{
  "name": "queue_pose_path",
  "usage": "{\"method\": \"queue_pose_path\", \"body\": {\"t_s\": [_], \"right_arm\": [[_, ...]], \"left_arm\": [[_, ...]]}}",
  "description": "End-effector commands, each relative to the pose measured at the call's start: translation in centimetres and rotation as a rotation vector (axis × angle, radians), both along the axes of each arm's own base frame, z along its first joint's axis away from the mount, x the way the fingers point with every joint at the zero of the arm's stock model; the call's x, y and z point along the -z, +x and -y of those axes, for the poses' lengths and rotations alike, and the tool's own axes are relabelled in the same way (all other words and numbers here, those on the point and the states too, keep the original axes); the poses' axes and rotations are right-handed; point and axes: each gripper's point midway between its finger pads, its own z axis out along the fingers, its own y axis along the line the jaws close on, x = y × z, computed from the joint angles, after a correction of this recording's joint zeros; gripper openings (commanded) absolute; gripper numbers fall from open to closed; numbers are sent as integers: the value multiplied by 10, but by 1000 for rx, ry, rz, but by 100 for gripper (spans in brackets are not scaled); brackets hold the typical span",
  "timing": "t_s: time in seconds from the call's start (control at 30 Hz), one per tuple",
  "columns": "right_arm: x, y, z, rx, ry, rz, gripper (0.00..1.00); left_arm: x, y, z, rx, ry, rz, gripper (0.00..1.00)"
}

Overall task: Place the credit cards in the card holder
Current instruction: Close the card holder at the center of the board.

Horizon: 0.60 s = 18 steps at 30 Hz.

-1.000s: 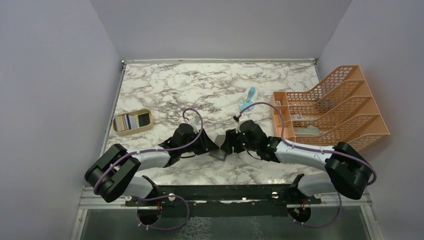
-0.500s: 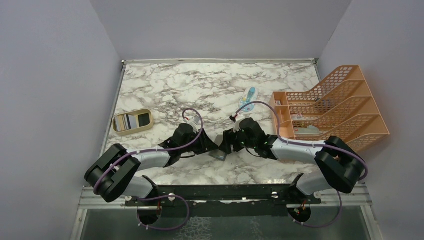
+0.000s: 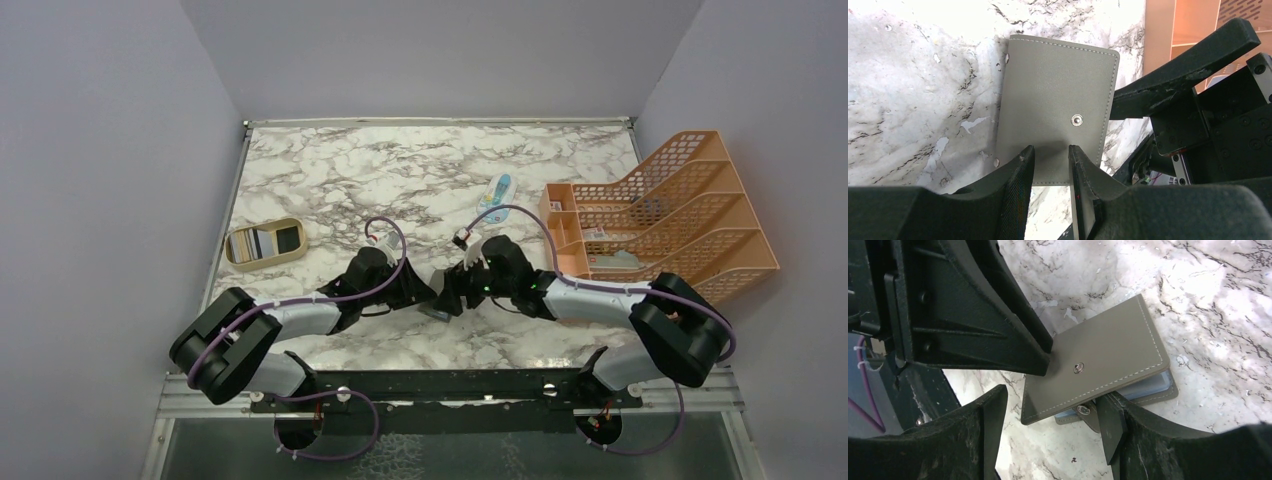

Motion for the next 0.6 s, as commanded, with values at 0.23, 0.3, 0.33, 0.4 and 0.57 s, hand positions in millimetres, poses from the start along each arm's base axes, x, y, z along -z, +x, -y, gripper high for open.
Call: {"method": "queue_pose_path", "body": {"t_s": [0.23, 0.3, 0.33, 0.4, 0.57], "right_arm": [[-10, -16, 2, -100, 35, -2, 63], [-8, -20, 4, -108, 27, -17, 63], [-7, -22, 5, -110, 23, -24, 62], [-5, -25, 9, -108, 11, -36, 62], [-1, -28, 18, -81, -15, -46, 60]], "left_arm": [[6, 3, -1, -6, 25, 19, 34], [6, 3, -1, -6, 27, 19, 34], [7, 3, 0, -4, 30, 19, 34], [8, 2, 1, 1, 33, 20, 34], [12, 2, 4, 9, 54, 13, 34]]}}
